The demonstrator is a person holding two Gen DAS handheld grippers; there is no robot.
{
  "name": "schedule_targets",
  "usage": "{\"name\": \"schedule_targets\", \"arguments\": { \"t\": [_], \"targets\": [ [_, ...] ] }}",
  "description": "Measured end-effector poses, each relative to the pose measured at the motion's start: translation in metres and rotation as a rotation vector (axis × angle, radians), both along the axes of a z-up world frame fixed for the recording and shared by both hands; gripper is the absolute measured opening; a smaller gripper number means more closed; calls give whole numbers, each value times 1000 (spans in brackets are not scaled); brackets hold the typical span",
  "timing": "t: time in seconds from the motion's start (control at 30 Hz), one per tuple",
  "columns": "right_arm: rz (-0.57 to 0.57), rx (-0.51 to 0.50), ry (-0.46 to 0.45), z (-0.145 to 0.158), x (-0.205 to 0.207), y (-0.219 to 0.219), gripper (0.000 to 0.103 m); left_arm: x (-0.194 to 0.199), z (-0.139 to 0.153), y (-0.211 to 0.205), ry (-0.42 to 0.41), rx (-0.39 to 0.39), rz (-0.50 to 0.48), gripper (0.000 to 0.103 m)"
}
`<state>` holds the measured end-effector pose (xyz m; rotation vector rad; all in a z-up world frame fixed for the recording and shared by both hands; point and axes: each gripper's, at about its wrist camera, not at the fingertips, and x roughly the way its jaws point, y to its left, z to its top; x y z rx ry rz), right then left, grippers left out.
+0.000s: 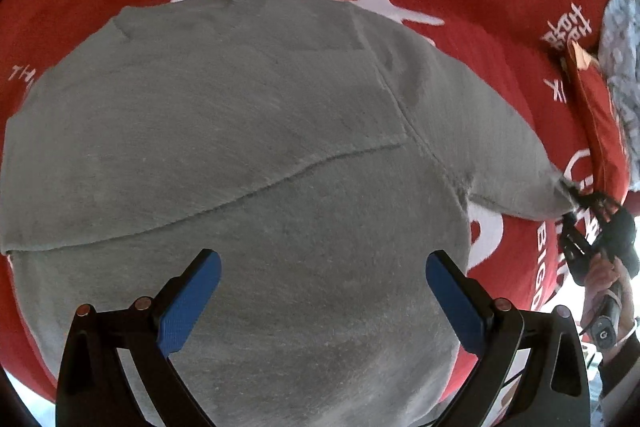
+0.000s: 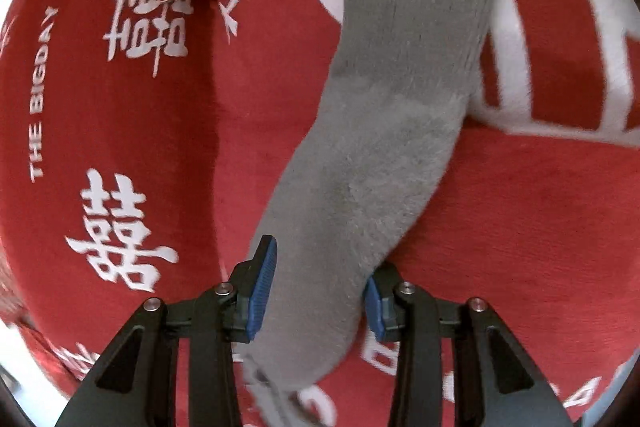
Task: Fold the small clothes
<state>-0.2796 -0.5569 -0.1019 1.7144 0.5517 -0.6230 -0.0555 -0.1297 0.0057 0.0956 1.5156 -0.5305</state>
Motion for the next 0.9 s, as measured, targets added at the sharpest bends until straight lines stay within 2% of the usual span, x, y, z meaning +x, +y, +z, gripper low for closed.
{"name": "schedule_targets", "arguments": {
  "t": [0.03,0.13,0.27,0.4,0.53,0.7,0.9],
  "targets": [
    [1,12,-13,-1,1,0,6,2,1,4,-5,0,12,103],
    [41,-13,-86,10,15,3,6,10,2,18,-14,-7,56,103],
    [165,-57,-234,40,53,15,6,25,5,42,-41,-5,122,103],
    [373,-124,-366,81,119,42,6,42,9,71,-67,-2,191,103],
    [623,-214,-431,116,188,91,6,57,11,102,-102,15,250,103],
    [886,-264,-420,121,258,170,6,68,10,139,-114,22,322,103],
    [1093,-262,-285,81,297,254,6,71,1,173,-112,35,400,103]
  ]
}}
